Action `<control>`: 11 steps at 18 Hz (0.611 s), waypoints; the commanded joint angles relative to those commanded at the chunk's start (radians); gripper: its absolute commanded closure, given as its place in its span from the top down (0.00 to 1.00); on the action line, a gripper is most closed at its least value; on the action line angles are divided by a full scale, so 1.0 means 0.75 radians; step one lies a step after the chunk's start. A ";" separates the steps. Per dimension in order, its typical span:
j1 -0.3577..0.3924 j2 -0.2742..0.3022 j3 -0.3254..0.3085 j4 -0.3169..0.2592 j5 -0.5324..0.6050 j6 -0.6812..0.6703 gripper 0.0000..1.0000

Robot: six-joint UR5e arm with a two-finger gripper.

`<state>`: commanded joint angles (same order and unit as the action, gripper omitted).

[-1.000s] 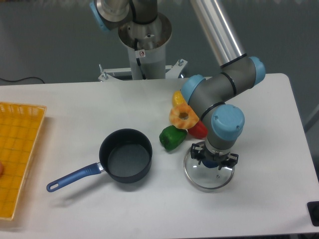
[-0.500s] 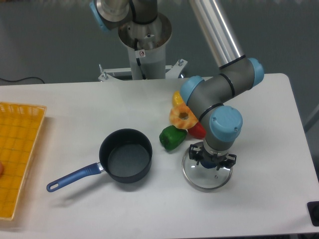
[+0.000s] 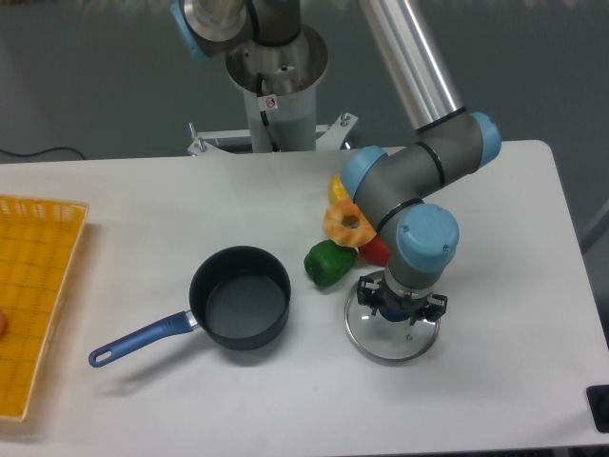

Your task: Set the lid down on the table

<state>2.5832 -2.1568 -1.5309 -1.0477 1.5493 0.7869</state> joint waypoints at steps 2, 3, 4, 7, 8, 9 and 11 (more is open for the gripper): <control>0.000 0.000 -0.002 0.000 0.000 -0.004 0.53; 0.000 0.000 -0.002 0.000 0.000 -0.004 0.54; 0.000 0.000 -0.002 0.000 0.000 -0.004 0.54; 0.000 -0.002 -0.002 0.000 0.000 -0.004 0.54; -0.002 -0.002 -0.004 0.000 0.000 -0.004 0.54; -0.002 -0.004 -0.002 0.000 0.000 -0.004 0.55; -0.008 -0.006 -0.004 0.000 0.002 -0.006 0.57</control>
<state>2.5771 -2.1614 -1.5340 -1.0477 1.5508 0.7823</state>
